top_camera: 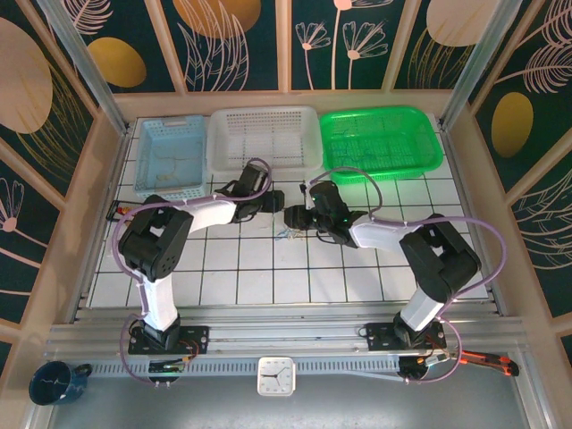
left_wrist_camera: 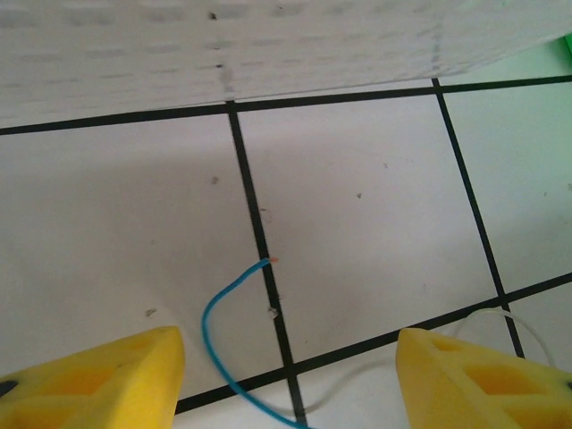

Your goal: Untangle the cables

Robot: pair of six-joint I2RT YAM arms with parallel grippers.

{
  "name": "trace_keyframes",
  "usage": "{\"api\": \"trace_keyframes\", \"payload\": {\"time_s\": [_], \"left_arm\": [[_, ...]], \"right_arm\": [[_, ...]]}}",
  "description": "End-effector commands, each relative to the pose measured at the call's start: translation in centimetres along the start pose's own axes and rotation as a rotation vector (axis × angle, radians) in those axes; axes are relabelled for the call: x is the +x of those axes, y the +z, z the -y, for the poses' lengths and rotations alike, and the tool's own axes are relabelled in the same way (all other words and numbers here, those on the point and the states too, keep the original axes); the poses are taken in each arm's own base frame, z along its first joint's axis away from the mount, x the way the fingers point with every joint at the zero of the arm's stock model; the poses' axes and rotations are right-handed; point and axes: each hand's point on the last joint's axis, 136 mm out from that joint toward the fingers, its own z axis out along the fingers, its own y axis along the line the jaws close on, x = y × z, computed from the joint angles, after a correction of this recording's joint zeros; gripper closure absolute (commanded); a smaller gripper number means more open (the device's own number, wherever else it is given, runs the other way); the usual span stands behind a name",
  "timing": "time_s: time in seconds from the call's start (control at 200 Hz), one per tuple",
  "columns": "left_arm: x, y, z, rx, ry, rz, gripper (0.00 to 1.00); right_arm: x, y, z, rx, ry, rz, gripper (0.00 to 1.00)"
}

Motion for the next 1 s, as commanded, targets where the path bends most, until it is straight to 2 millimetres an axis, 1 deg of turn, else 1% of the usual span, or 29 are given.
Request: {"api": "trace_keyframes", "payload": {"time_s": [0.0, 0.16, 0.325, 0.425, 0.485, 0.555, 0.626, 0.716, 0.921, 0.946, 0.966, 0.976, 0.996], "left_arm": [[0.0, 0.7, -1.0, -0.069, 0.022, -0.007, 0.39], [-0.1, 1.3, -1.6, -0.107, 0.028, 0.0, 0.45], [0.0, 2.0, -1.6, -0.111, 0.034, -0.005, 0.58], [0.1, 2.3, -1.7, -0.109, 0.036, -0.006, 0.72], [-0.1, 2.4, -1.6, -0.105, 0.042, -0.005, 0.85], [-0.6, 1.9, -1.2, -0.097, 0.051, 0.003, 0.99], [-1.4, 0.9, -0.6, -0.078, 0.058, 0.018, 1.0], [-2.7, -1.0, 0.6, -0.029, 0.056, 0.047, 1.0], [-5.8, -6.6, 4.6, 0.151, 0.021, 0.129, 1.0], [-6.1, -7.2, 5.0, 0.171, 0.014, 0.138, 1.0], [-6.0, -7.2, 5.1, 0.181, 0.01, 0.136, 1.0], [-6.6, -8.1, 5.5, 0.195, 0.008, 0.157, 1.0], [-6.9, -8.7, 5.8, 0.21, 0.005, 0.171, 1.0]], "right_arm": [[0.5, 0.5, 0.1, -0.012, 0.011, 0.004, 0.56], [0.9, 0.7, 0.3, -0.01, 0.018, -0.003, 0.57], [1.0, 0.8, 0.4, -0.009, 0.024, -0.003, 0.57], [1.0, 0.9, 0.5, -0.008, 0.026, -0.003, 0.57], [1.1, 1.1, 0.5, -0.008, 0.025, -0.006, 0.57], [1.1, 1.2, 0.6, -0.007, 0.028, -0.008, 0.57], [1.2, 1.3, 0.7, -0.005, 0.03, -0.01, 0.58], [1.5, 1.4, 0.8, -0.002, 0.033, -0.013, 0.59], [2.1, 1.3, 1.3, 0.003, 0.047, -0.017, 0.62], [2.1, 1.3, 1.2, 0.002, 0.049, -0.016, 0.62], [2.2, 1.3, 1.3, 0.001, 0.05, -0.018, 0.62], [2.3, 1.3, 1.3, 0.001, 0.051, -0.018, 0.62], [2.3, 1.3, 1.3, 0.001, 0.053, -0.017, 0.62]]}}
